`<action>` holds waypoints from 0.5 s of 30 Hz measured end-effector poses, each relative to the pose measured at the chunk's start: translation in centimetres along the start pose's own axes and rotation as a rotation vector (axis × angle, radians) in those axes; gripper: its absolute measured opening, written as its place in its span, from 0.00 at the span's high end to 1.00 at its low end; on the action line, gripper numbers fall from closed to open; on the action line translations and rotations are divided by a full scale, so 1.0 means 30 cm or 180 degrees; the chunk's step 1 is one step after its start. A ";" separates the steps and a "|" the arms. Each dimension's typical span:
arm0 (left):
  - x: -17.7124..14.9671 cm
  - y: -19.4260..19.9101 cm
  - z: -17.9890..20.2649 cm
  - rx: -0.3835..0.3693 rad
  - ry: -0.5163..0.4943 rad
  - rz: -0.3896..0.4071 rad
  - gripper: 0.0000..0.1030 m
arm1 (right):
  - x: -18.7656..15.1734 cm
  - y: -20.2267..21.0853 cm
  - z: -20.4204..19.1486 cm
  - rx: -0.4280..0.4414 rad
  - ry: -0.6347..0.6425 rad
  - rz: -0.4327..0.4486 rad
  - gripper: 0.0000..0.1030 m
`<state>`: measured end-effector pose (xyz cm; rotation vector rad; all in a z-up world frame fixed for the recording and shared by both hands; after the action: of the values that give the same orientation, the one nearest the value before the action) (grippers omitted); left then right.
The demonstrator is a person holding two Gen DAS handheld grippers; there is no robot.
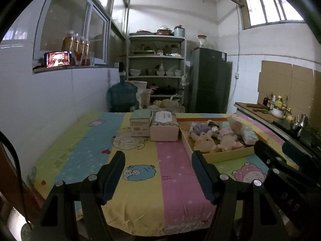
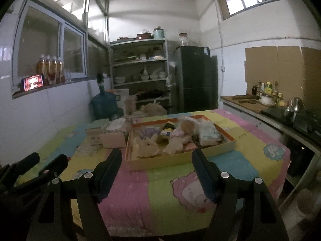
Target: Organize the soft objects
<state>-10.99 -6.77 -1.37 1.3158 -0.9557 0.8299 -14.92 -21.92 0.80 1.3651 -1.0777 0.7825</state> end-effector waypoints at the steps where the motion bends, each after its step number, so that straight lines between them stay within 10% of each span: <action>1: -0.001 0.005 -0.003 0.0006 0.0007 0.0002 0.34 | -0.001 0.002 0.000 0.0004 -0.0004 0.0004 0.28; 15: -0.009 -0.001 -0.026 0.0026 0.0041 -0.0016 0.34 | 0.000 0.019 -0.026 0.0030 0.0015 0.0032 0.28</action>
<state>-11.00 -5.98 -1.64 1.3180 -0.9393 0.8381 -15.35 -21.10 1.08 1.3662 -1.0792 0.7988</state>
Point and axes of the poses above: each gripper's, at about its wrist camera, not at the fingertips, and y roughly against the way its jaws point, z to its right, x to its top, the point moved 5 cm from there along -y, roughly the way its jaws point, and after that the axes turned 3 degrees about x, right-handed, at the moved point
